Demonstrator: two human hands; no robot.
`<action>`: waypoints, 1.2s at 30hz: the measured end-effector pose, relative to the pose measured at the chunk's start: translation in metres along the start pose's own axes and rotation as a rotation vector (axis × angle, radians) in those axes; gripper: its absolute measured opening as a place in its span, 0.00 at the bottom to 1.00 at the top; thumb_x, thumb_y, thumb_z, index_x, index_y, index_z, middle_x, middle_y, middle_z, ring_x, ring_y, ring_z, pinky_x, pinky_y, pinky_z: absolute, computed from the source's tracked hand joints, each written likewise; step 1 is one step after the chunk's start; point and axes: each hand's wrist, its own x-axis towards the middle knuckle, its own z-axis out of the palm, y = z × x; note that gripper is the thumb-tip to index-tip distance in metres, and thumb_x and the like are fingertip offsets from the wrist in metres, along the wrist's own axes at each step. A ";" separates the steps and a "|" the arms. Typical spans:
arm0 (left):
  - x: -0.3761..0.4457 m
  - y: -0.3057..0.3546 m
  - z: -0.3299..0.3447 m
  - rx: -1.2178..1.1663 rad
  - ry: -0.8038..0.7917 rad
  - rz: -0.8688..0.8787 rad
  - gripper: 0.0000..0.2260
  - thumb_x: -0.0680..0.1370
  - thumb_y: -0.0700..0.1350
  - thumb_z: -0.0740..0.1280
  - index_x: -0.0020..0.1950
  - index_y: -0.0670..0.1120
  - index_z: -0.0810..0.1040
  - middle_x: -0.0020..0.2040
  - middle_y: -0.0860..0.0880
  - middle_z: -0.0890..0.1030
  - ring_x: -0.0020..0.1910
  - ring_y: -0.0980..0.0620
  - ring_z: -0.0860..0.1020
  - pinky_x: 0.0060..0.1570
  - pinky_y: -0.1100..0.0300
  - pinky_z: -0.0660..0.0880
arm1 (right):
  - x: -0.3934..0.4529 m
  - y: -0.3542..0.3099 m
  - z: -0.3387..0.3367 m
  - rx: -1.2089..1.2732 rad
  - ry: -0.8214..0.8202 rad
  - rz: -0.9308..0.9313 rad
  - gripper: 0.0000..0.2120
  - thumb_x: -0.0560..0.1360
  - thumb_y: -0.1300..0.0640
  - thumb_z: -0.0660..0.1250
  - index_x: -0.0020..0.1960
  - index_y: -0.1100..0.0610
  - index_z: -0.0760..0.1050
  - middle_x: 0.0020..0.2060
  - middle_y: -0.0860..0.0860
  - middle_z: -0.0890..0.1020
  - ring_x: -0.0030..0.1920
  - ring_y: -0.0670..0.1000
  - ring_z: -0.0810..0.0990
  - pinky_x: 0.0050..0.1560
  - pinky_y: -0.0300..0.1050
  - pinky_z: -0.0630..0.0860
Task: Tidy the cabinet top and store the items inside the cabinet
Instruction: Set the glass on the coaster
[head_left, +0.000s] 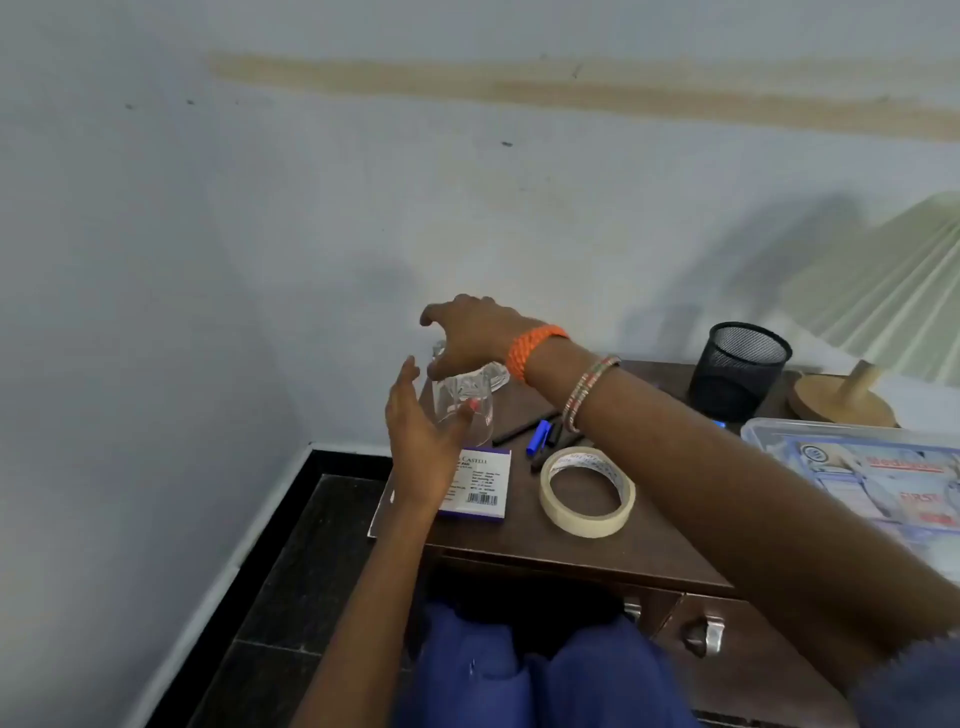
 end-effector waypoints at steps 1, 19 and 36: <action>0.002 0.000 -0.002 0.004 -0.021 -0.006 0.35 0.72 0.53 0.71 0.74 0.51 0.60 0.73 0.50 0.65 0.72 0.51 0.64 0.61 0.62 0.61 | 0.008 -0.005 0.000 -0.084 -0.107 0.025 0.34 0.71 0.46 0.70 0.73 0.52 0.62 0.68 0.55 0.69 0.67 0.59 0.69 0.63 0.53 0.71; -0.017 0.044 -0.022 -0.516 -0.346 -0.535 0.09 0.79 0.43 0.62 0.51 0.41 0.80 0.46 0.42 0.83 0.43 0.49 0.82 0.42 0.59 0.80 | -0.014 0.010 -0.004 0.280 0.115 0.098 0.24 0.62 0.55 0.80 0.56 0.57 0.78 0.59 0.55 0.75 0.57 0.56 0.76 0.46 0.43 0.72; 0.003 0.068 -0.004 -0.693 -0.349 -0.266 0.23 0.71 0.40 0.72 0.64 0.41 0.71 0.50 0.48 0.83 0.50 0.50 0.82 0.47 0.56 0.79 | -0.100 0.042 0.010 0.963 0.266 0.230 0.29 0.72 0.50 0.70 0.69 0.56 0.65 0.57 0.54 0.77 0.53 0.50 0.78 0.48 0.39 0.74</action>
